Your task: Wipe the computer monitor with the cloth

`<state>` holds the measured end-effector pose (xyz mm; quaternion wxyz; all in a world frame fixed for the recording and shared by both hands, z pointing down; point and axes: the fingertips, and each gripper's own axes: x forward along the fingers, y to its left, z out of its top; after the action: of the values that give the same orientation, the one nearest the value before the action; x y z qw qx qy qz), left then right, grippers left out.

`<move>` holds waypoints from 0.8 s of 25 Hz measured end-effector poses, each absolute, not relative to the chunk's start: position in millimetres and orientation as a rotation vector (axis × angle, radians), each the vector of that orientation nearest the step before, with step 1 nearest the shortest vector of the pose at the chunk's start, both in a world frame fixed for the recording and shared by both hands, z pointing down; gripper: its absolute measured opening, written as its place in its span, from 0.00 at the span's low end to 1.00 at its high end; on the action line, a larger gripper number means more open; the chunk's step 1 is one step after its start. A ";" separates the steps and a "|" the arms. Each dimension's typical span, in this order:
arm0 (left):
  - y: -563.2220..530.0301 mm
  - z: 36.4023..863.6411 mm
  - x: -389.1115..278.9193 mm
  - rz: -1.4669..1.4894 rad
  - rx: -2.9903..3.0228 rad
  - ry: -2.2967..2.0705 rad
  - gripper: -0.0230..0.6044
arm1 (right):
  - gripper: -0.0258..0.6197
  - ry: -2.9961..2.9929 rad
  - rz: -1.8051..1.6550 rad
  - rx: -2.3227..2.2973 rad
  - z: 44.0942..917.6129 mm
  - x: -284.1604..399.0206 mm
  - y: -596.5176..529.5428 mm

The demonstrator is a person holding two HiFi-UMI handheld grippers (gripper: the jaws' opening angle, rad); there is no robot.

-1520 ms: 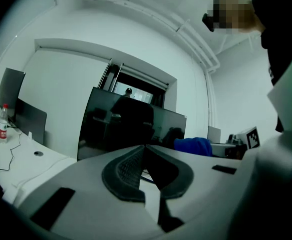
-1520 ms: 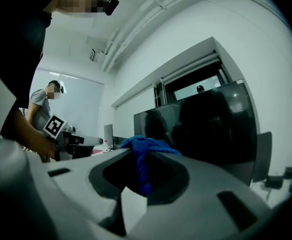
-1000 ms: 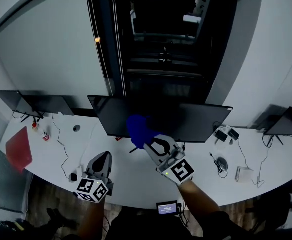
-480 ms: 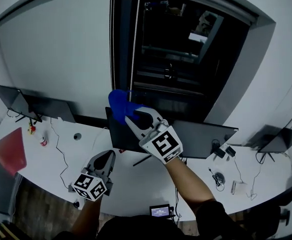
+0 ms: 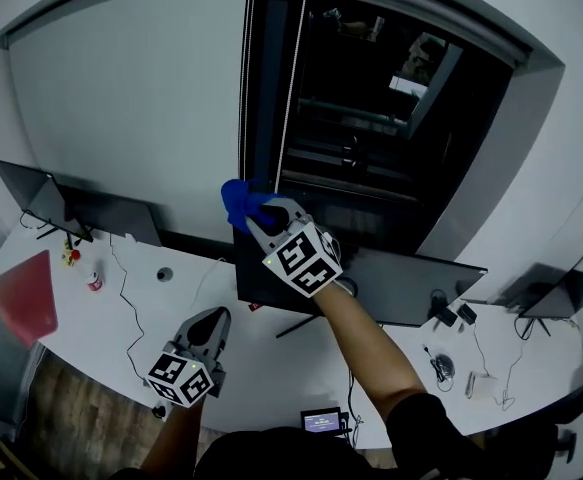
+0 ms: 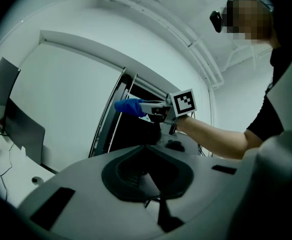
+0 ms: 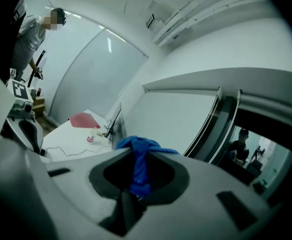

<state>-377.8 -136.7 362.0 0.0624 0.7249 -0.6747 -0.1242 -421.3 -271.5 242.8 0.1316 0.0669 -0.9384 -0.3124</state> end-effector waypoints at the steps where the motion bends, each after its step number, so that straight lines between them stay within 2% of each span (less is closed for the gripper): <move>1: -135.3 363.0 -379.0 -0.380 2.186 -2.041 0.03 | 0.13 -2.691 -0.922 0.199 246.7 -423.6 -272.6; 20: -137.7 372.4 -356.1 -0.359 2.201 -2.000 0.03 | 0.13 -2.561 -0.967 0.186 264.1 -407.7 -282.2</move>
<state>-356.1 -137.7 372.4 0.0730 0.7328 -0.6659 -0.1194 -407.7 -282.2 264.1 0.1977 0.0665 -0.9149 -0.3456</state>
